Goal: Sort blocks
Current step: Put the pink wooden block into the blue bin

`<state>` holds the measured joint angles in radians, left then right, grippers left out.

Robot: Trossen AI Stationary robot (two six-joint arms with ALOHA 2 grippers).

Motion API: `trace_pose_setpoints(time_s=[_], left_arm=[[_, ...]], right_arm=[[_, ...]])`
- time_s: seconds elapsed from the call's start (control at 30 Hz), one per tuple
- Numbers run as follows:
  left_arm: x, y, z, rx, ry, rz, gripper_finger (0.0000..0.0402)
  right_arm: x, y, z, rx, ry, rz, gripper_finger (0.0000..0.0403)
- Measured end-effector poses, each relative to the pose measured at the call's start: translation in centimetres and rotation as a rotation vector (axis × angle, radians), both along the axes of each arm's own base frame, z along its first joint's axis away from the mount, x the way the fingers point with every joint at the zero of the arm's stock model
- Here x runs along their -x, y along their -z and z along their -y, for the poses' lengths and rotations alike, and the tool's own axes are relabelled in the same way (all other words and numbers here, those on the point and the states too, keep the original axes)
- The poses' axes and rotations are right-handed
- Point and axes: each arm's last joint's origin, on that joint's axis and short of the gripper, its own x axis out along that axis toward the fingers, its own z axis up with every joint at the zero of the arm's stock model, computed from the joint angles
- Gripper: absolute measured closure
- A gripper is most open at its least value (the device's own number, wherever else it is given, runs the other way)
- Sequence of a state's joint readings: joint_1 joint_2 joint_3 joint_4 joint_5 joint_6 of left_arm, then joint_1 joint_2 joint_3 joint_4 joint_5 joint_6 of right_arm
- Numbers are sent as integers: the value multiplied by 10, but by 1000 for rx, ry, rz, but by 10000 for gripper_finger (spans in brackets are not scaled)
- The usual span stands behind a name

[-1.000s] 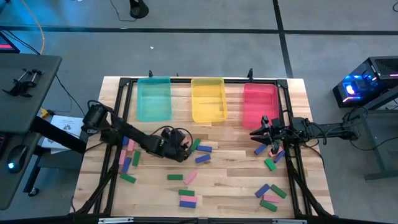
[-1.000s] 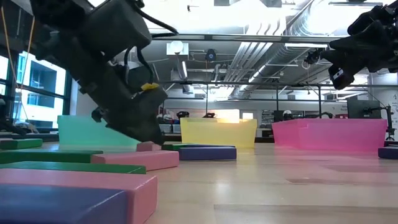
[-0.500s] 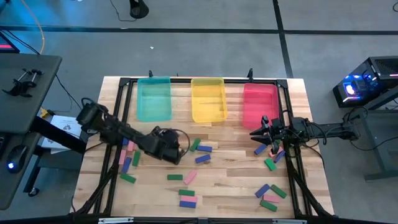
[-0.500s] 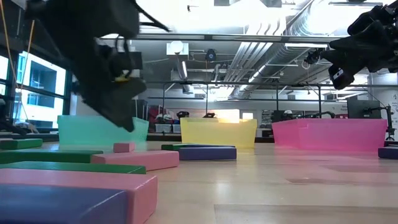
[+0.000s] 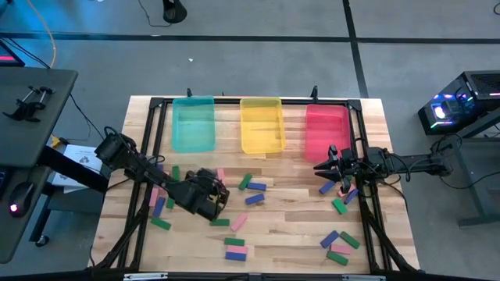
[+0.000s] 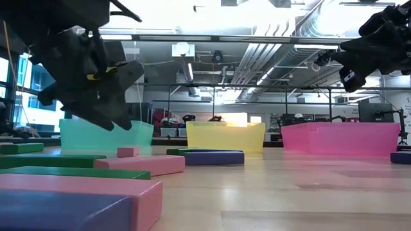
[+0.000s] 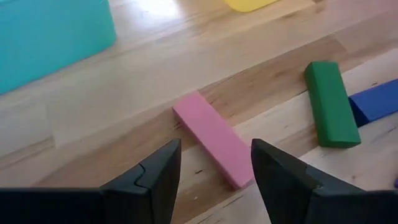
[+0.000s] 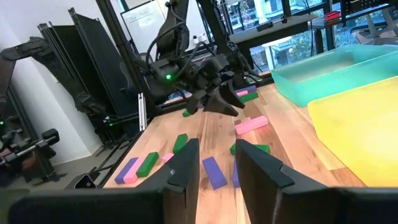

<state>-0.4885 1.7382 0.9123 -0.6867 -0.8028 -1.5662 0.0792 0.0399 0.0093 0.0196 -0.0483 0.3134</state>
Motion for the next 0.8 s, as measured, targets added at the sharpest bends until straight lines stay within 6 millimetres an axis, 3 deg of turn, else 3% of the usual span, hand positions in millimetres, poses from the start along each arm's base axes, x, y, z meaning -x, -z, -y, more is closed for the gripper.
trace_pose_setpoints(time_s=[0.2, 0.37, 0.63, 0.8], left_arm=[[-9, -1, 5, 22, 63, 40, 164], [-16, 3, -4, 16, 32, 45, 132], [-23, 34, -17, 45, -50, -48, 129], [-21, 38, -17, 57, -67, -82, 134]], right_arm=[[0, 0, 0, 0, 0, 0, 314], [0, 0, 0, 0, 0, 0, 314], [0, 0, 0, 0, 0, -4, 314], [0, 0, 0, 0, 1, -5, 314]])
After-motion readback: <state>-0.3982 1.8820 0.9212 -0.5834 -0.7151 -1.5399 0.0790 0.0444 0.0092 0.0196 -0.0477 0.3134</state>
